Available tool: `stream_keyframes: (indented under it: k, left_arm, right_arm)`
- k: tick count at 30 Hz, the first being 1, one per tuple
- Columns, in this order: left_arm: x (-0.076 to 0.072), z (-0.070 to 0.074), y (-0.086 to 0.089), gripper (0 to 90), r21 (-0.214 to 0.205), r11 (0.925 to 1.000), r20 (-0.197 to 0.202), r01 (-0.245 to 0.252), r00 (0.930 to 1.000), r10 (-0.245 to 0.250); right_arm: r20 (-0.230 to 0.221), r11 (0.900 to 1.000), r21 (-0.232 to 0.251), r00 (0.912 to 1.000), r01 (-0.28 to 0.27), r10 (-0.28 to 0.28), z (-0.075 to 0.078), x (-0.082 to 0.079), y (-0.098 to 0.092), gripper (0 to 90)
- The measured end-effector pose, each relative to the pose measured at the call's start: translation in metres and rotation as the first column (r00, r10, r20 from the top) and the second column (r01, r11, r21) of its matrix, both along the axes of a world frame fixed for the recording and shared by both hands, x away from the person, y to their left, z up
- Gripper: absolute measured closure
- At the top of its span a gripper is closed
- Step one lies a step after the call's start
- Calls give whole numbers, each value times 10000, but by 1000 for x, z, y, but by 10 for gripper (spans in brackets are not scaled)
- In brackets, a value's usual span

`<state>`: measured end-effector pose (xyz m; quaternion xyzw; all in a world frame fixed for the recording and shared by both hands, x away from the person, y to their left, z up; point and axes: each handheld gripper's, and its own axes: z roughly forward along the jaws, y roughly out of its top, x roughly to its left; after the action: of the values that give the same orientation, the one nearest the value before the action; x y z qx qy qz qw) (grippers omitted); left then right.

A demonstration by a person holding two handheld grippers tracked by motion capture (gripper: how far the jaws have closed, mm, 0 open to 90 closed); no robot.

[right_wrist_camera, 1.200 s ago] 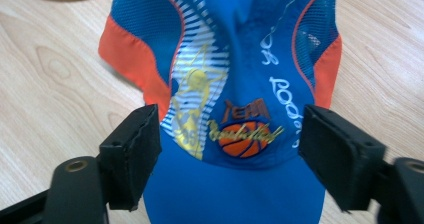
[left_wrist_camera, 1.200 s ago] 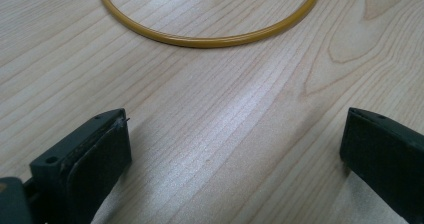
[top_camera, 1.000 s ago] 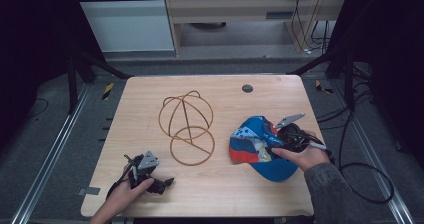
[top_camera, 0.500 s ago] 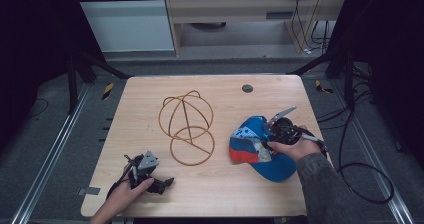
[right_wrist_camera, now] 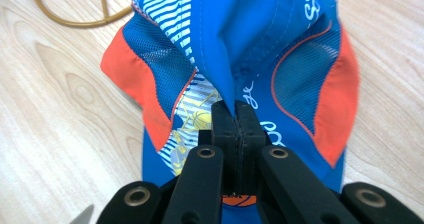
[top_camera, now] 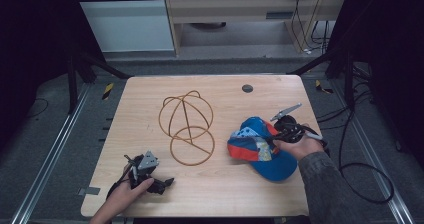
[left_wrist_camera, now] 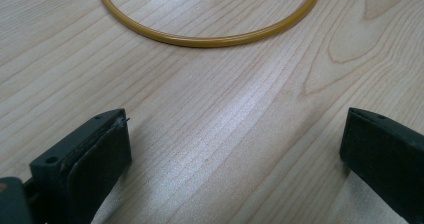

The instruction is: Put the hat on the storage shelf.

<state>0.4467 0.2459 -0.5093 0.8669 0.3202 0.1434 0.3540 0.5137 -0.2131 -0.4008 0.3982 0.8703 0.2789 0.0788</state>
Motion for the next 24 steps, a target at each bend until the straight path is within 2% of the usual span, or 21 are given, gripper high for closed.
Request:
stream_keyframes:
  k: [4,10,12,19,23,24]
  left_arm:
    - [0,0,0,0,-2,10000,2,-1,10000,1]
    - [0,0,0,0,4,10000,10,-34,10000,34]
    - [0,0,0,0,3,10000,7,-37,10000,37]
    - [0,0,0,0,3,10000,10,-42,10000,42]
    - [0,0,0,0,2,10000,10,-44,10000,44]
    - [0,0,0,0,-4,10000,9,-47,10000,47]
  right_arm:
    - [196,9999,79,9998,-95,93,12,-3,0,900]
    - [722,9991,359,9972,-219,193,34,-7,-2,900]
    - [853,9982,558,9962,-221,172,40,-8,-3,900]
    - [1263,9981,608,9920,-85,7,60,-12,-10,900]
    - [1504,9967,809,9886,-101,-22,68,-15,-15,900]
    - [1418,9957,923,9899,-37,-95,70,-15,-15,900]
